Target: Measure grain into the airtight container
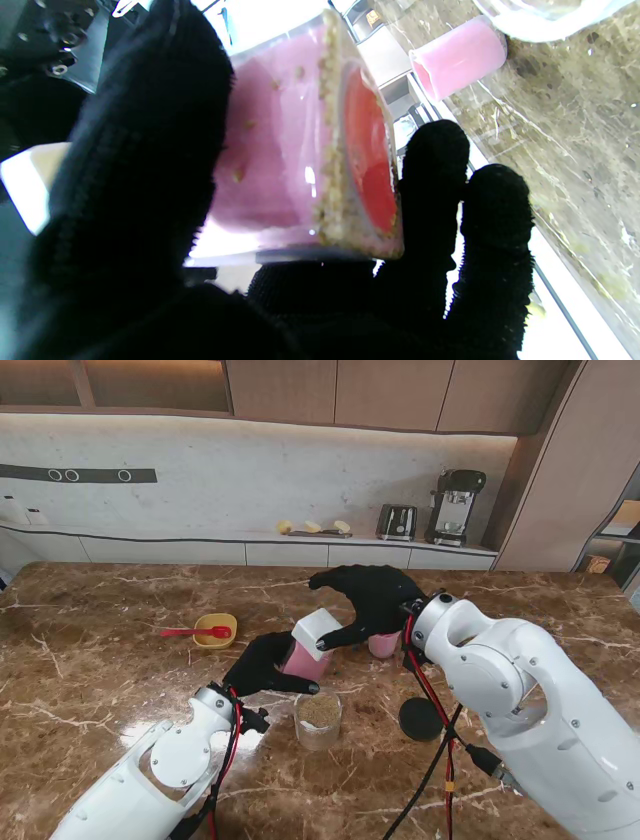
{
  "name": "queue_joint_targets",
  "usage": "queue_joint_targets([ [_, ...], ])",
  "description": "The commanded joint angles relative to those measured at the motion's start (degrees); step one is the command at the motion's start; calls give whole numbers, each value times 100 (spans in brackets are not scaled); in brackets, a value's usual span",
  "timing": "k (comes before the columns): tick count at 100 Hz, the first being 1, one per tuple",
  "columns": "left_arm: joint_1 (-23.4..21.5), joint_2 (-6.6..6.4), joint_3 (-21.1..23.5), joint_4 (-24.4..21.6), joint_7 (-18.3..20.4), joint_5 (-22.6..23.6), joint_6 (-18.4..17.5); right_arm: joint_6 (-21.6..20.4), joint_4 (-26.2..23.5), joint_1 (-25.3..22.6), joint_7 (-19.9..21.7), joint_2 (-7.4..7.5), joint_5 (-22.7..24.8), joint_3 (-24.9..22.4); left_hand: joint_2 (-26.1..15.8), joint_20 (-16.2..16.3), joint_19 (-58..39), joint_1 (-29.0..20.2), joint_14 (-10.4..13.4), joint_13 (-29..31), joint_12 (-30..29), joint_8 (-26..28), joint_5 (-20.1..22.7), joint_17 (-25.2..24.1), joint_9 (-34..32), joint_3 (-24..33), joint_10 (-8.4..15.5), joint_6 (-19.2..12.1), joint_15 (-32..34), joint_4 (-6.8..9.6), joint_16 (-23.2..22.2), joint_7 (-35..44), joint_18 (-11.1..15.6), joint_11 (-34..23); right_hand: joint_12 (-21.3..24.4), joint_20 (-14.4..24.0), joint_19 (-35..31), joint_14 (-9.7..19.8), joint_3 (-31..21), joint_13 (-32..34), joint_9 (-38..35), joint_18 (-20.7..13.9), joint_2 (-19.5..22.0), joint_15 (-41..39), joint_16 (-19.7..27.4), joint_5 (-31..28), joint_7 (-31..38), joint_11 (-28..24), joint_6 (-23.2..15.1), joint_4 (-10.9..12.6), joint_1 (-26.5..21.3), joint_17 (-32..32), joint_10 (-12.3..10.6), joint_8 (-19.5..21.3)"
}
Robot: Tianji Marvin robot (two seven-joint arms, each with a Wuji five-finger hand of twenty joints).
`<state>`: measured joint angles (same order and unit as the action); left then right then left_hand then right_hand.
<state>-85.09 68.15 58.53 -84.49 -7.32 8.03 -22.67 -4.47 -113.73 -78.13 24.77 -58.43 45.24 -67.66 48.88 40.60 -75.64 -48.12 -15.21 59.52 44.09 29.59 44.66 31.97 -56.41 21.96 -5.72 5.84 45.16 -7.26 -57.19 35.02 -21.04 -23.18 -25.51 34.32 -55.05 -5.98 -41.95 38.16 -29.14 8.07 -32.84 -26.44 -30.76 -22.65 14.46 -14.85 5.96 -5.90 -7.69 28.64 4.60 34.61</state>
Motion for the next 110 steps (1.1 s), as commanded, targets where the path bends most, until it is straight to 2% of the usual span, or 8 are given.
queue_joint_targets([
  [1,-7,17,-8,6,-27,17,-30,171,-17,-50,87,-46,-34,61,-2648,97,-166,-1521,141,138,191,493,1618,-37,-752,2752,884,-1756,135,162,-64,1940,45,-1009,-175,228,-969,-7,-122,642,-256,-210,133,-696,-452,-135,108,-206,85,158,397,640,145,148],
  [13,-1,17,-11,14,-20,9,-43,749,-128,-13,297,-37,117,228,-2638,98,-172,-1509,379,209,194,497,1622,-28,-764,2764,881,-1767,147,159,-36,1944,47,-1010,-350,-70,-2157,79,-115,1564,-674,-506,283,-1620,-816,-367,354,-610,19,145,504,1577,229,338],
  [31,5,16,-9,21,-26,28,-51,1221,-165,108,642,4,-161,419,-2631,97,-175,-1499,378,220,197,495,1615,-22,-764,2762,901,-1773,125,151,-25,1940,47,-1002,-663,-398,-2464,118,165,2231,-1289,-598,430,-1936,-815,-714,658,-1179,-13,163,204,2265,256,568],
  [60,7,14,-12,24,-35,71,-30,1306,-224,103,719,23,-544,418,-2630,101,-188,-1498,358,230,207,494,1615,-22,-770,2766,892,-1779,127,145,-38,1944,64,-996,-537,-699,-2385,56,188,2347,-1500,-476,196,-1763,-687,-935,577,-1007,-97,209,-94,2397,218,467],
  [69,14,13,-17,29,-38,83,-29,1272,-229,114,759,30,-487,440,-2624,102,-191,-1496,346,223,215,493,1612,-29,-770,2765,891,-1765,125,140,-42,1943,62,-998,-555,-765,-2350,108,202,2368,-1585,-491,-162,-1721,-665,-1065,700,-1068,-132,209,-555,2423,181,510],
  [79,19,11,-22,33,-31,88,-36,1069,-203,133,759,36,-459,458,-2621,103,-193,-1495,340,217,221,491,1610,-35,-766,2766,889,-1762,125,135,-46,1941,58,-994,-620,-891,-2160,261,662,2213,-1699,-578,-349,-1557,-611,-1237,933,-1222,-182,344,-1942,2258,83,587],
  [91,24,13,-24,36,-34,88,-43,507,-135,232,1014,100,-659,395,-2620,102,-192,-1499,342,213,230,490,1606,-42,-761,2762,885,-1759,125,132,-49,1939,63,-994,-597,-745,-1430,424,-1918,1594,-1576,-765,-654,-1102,-541,-1181,823,-1141,-267,-14,-2333,1713,-95,481],
  [110,24,18,-16,37,-56,93,-54,-566,105,420,1334,215,-1199,286,-2609,103,-195,-1493,350,212,240,489,1601,-44,-767,2757,890,-1764,123,124,-52,1936,72,-993,-209,-1010,384,586,-2643,20,-518,-898,-945,121,66,-897,463,-540,-486,-27,-3433,337,-327,185],
])
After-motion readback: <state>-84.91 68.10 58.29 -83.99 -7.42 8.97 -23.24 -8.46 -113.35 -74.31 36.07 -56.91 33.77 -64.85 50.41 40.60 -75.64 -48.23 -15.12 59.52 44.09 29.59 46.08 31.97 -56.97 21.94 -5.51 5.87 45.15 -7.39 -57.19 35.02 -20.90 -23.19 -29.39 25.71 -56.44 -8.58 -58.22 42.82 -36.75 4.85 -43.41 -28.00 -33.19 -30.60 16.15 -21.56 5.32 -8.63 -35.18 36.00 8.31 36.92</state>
